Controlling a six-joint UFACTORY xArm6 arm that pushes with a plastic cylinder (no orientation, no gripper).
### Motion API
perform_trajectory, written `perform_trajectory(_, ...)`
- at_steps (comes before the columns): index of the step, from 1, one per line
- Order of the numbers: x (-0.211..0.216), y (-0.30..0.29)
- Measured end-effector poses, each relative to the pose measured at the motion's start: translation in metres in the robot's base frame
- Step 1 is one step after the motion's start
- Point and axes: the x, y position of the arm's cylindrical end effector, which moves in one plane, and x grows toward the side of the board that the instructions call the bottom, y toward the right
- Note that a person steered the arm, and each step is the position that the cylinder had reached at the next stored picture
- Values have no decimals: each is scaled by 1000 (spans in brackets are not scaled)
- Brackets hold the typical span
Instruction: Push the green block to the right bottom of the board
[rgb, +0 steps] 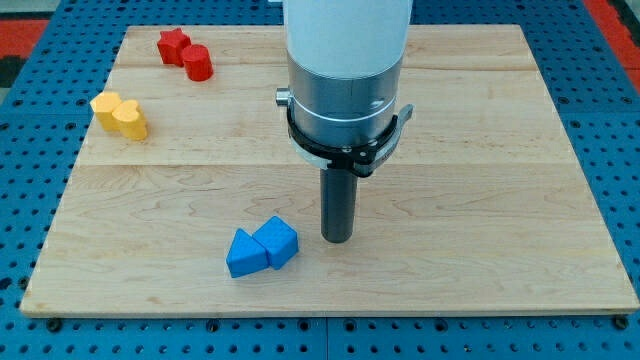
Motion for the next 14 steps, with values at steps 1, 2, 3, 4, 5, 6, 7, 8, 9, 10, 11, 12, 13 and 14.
perform_trajectory(1,0,0)
perform_trajectory(2,0,0)
perform_trajectory(3,0,2)
perform_trajectory(4,-4,-3)
perform_trajectory(5,-11,-6)
perform_trajectory(6,-11,-5)
perform_trajectory(7,-31,-1)
perform_trajectory(8,-102,11)
perform_trajectory(9,-165,-1)
perform_trajectory(10,-197,-85)
perform_trajectory(11,-251,-94)
perform_trajectory(12,-324,-85)
perform_trajectory(13,-337,-66)
perform_trajectory(14,-284,-2)
